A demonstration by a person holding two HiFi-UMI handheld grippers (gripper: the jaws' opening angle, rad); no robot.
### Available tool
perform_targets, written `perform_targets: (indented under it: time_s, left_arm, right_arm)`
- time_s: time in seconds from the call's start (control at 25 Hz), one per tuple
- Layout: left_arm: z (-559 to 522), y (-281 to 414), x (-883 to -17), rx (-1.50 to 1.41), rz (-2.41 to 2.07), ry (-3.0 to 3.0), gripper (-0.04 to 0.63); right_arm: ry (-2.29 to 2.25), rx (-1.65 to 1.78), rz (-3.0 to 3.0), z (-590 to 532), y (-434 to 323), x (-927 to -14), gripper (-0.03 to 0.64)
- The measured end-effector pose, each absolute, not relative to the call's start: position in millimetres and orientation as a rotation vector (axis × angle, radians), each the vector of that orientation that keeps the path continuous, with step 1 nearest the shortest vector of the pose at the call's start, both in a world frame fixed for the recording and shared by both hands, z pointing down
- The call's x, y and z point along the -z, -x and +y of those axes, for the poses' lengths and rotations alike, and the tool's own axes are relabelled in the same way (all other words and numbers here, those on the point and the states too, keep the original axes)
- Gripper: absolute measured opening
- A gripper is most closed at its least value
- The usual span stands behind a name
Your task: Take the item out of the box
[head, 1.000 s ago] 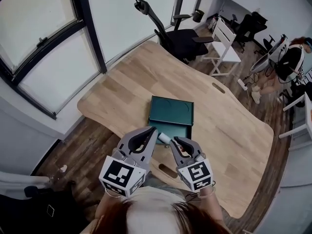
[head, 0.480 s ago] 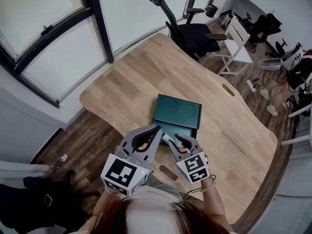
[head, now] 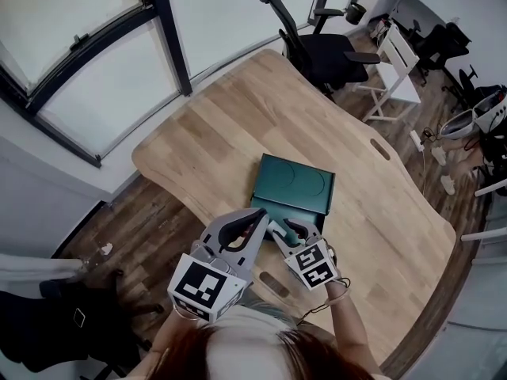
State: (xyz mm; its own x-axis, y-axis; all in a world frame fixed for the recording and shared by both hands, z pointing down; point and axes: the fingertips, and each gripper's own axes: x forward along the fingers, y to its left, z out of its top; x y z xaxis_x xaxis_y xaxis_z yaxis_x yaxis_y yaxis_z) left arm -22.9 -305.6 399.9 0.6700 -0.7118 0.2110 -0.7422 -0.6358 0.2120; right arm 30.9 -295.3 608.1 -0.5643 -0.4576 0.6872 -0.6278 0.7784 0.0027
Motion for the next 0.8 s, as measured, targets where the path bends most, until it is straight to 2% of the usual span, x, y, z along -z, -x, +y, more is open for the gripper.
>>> perform_targets:
  time_s: [0.8]
  left_arm:
    - [-320.0, 26.3, -428.7, -0.207, -1.164, -2.554, 0.008]
  right_arm:
    - [-0.579, -0.574, -2.115, -294.8, -22.8, -688.6, 0.221]
